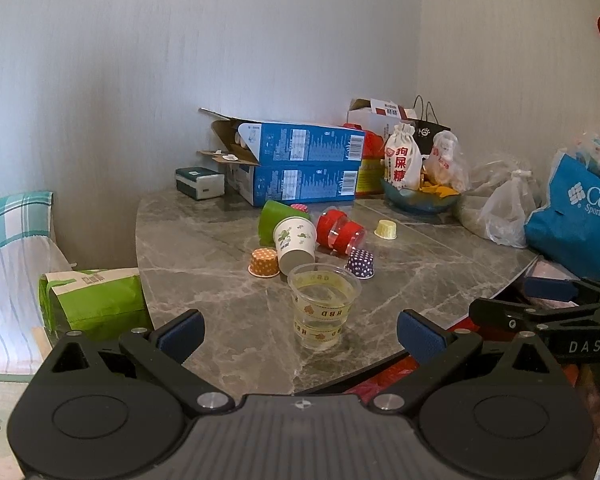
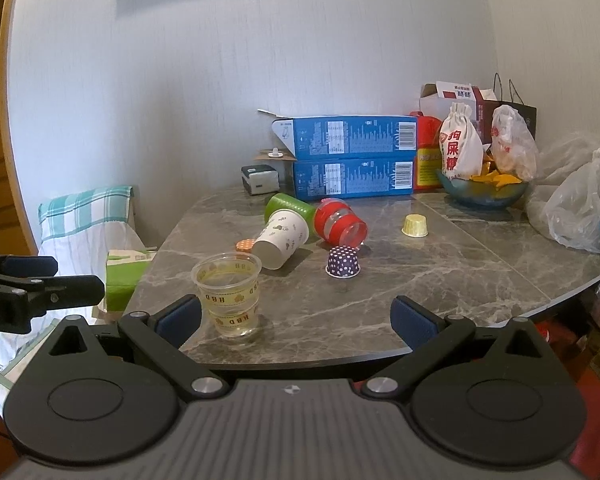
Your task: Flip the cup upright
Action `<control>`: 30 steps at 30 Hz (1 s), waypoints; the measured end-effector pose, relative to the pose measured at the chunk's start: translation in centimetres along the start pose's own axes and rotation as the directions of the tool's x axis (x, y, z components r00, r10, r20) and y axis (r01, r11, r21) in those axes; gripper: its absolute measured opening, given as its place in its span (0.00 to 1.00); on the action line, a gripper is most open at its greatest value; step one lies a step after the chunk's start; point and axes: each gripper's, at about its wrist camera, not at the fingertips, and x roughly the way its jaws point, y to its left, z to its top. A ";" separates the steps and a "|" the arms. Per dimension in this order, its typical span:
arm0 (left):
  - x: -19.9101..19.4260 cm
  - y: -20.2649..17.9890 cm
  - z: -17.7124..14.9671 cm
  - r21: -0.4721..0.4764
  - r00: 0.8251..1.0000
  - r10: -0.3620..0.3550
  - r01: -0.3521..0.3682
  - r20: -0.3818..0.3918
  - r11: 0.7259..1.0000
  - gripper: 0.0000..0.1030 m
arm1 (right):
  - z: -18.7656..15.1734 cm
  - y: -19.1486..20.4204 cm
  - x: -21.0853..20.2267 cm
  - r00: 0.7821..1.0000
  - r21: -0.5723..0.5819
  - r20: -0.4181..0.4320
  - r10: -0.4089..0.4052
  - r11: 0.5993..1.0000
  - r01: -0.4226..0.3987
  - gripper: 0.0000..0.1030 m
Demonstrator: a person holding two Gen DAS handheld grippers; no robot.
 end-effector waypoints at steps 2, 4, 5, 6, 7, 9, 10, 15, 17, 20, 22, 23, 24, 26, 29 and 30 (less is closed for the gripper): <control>0.1 0.0 0.0 -0.003 1.000 -0.001 0.001 -0.001 1.000 1.00 | 0.0 0.0 0.0 1.000 0.000 0.001 -0.002 1.000 0.002 0.99; 0.2 -0.1 0.0 -0.003 1.000 -0.002 0.002 -0.002 1.000 1.00 | 0.0 0.0 0.1 1.000 -0.002 -0.002 -0.005 1.000 0.005 0.99; 0.3 -0.2 0.1 -0.004 1.000 0.000 0.000 -0.004 1.000 1.00 | 0.1 -0.1 0.1 1.000 -0.002 0.000 -0.005 1.000 0.005 0.99; 0.4 -0.2 0.1 -0.005 1.000 0.001 -0.001 -0.007 1.000 1.00 | 0.1 -0.1 0.1 1.000 -0.002 0.000 -0.002 1.000 0.002 0.99; 0.5 -0.2 0.1 -0.007 1.000 0.000 0.000 -0.009 1.000 1.00 | 0.1 -0.1 0.1 1.000 -0.003 -0.001 0.001 1.000 -0.001 0.99; 0.6 -0.2 0.2 -0.009 1.000 -0.002 0.002 -0.011 1.000 1.00 | 0.1 -0.1 0.1 1.000 -0.004 0.000 -0.002 1.000 0.002 0.99; 0.6 -0.2 0.1 -0.009 1.000 -0.001 0.001 -0.011 1.000 1.00 | 0.2 -0.1 0.1 1.000 -0.003 0.002 -0.003 1.000 0.003 0.99; 0.7 -0.3 0.3 -0.008 1.000 -0.005 0.005 -0.009 1.000 1.00 | 0.2 -0.4 0.1 1.000 0.001 0.002 0.000 1.000 0.000 0.99; 0.8 -0.4 0.4 -0.007 1.000 -0.006 0.006 -0.010 1.000 1.00 | 0.2 -0.5 0.2 1.000 0.002 -0.001 0.000 1.000 0.000 0.99; 1.1 -0.4 0.5 -0.009 1.000 -0.011 0.011 -0.013 1.000 1.00 | 0.2 -0.6 0.3 1.000 0.005 -0.005 0.001 1.000 -0.001 0.99; 1.2 -0.4 0.5 -0.010 1.000 -0.017 0.017 -0.014 1.000 1.00 | 0.2 -0.7 0.4 1.000 0.006 -0.007 0.002 1.000 -0.002 0.99; 1.3 -0.4 0.5 -0.010 1.000 -0.021 0.020 -0.015 1.000 1.00 | 0.2 -0.7 0.4 1.000 0.006 -0.007 0.001 1.000 -0.001 0.99; 1.3 -0.5 0.6 -0.010 1.000 -0.022 0.022 -0.016 1.000 1.00 | 0.2 -0.7 0.4 1.000 0.006 -0.007 0.000 1.000 0.000 0.99; 1.5 -0.5 0.6 -0.008 1.000 -0.022 0.022 -0.018 1.000 1.00 | 0.2 -0.8 0.5 1.000 0.008 -0.010 0.000 1.000 0.000 0.99; 1.8 -0.5 0.7 -0.010 0.999 -0.026 0.026 -0.021 1.000 1.00 | 0.2 -0.9 0.7 1.000 0.013 -0.015 0.001 1.000 0.000 0.99; 1.9 -0.5 0.7 -0.011 0.999 -0.027 0.026 -0.022 1.000 1.00 | 0.2 -1.0 0.8 1.000 0.014 -0.016 0.000 1.000 0.000 0.99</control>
